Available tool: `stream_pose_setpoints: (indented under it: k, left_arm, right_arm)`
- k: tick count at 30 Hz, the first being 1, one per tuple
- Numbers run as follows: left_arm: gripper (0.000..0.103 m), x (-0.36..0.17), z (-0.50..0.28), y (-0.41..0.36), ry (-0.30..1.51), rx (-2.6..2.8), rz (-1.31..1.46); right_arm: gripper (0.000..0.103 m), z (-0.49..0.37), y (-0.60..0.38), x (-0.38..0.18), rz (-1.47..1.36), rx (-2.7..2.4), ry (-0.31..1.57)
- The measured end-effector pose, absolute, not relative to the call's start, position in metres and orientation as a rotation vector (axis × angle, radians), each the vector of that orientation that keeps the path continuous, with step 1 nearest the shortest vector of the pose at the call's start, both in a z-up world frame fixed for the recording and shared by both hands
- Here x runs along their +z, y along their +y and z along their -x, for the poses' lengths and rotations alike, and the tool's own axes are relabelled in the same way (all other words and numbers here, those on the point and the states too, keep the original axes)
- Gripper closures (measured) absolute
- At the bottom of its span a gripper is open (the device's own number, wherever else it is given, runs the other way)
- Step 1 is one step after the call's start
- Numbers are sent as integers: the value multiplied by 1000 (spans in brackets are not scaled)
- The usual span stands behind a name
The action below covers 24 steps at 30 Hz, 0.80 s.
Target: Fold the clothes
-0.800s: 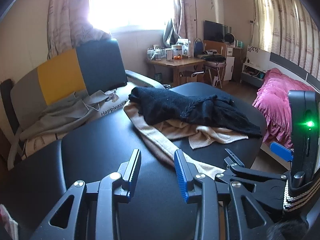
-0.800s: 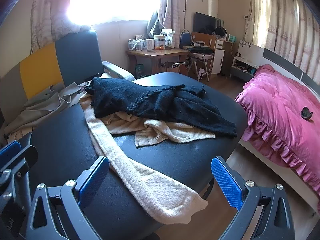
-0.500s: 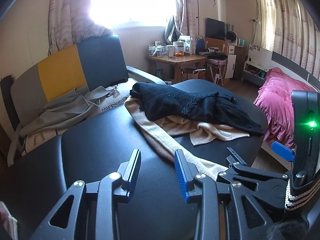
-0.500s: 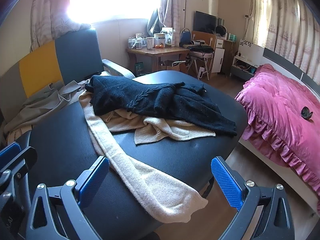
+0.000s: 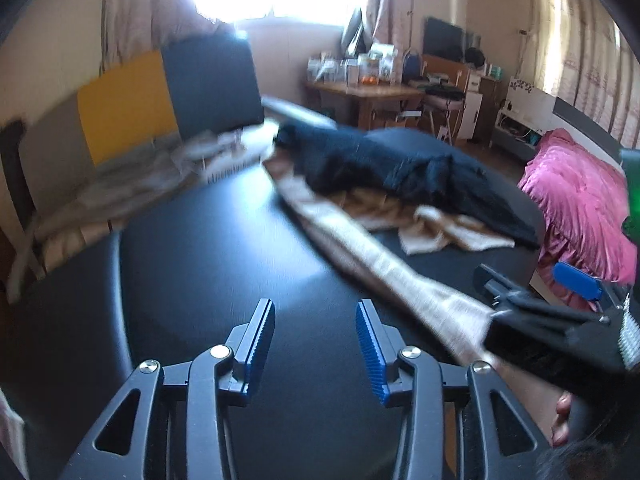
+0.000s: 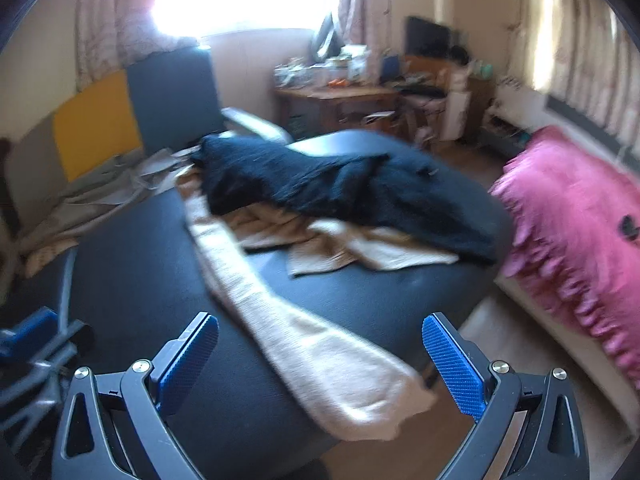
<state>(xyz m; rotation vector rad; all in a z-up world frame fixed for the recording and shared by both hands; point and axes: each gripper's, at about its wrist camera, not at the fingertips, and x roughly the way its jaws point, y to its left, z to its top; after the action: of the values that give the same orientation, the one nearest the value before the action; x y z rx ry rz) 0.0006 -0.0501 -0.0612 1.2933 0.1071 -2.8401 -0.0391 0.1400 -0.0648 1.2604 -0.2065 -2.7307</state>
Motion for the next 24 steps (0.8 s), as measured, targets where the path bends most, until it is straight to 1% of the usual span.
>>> stream_pose_setpoints:
  k: [1,2,3,4,6,9,12,13,14,16,19,21,24]
  left_arm:
    - [61,-71,-2,-57,105,-2820,-1311]
    - [60,-81,-3,-63,96,-2798,-1328]
    - [60,-90,-3,-68,62,-2766,-1339]
    - [60,-100,-4,-73,25,-2732,-1349]
    - [60,-118,-7,-84,-39,-2682,-1359]
    - [61,-142,-9,-103,-68,-2616,-1399]
    - [60,-165,-8,-122,11,-2555,-1475]
    - [60,-167,-10,-127,58,-2566,-1469]
    - [60,-168,-12,-133,107,-2582,-1458]
    - [57,-170,-12,-137,111,-2594,-1452]
    - [49,-171,-13,-140,101,-2604,-1430]
    - [38,-170,-13,-143,111,-2603,-1416]
    - [32,-169,-10,-147,149,-2599,-1417]
  right_arm:
    - [0,41,144,-73,-1273,-2671,-270]
    - [5,43,147,-80,-1285,-2610,-331]
    - [16,45,152,-89,-1301,-2550,-394]
    - [21,49,157,-98,-1323,-2492,-460]
    - [41,57,168,-116,-1367,-2387,-570]
    - [42,70,179,-120,-1333,-2440,-551]
    - [41,93,181,-107,-1250,-2503,-472]
    - [39,103,178,-104,-1245,-2503,-440]
    - [35,116,173,-103,-1251,-2478,-414]
    - [31,130,162,-101,-1261,-2447,-353]
    - [30,162,131,-99,-1232,-2535,-114]
    - [30,188,111,-99,-1205,-2565,21]
    - [30,231,83,-105,-1196,-2608,230]
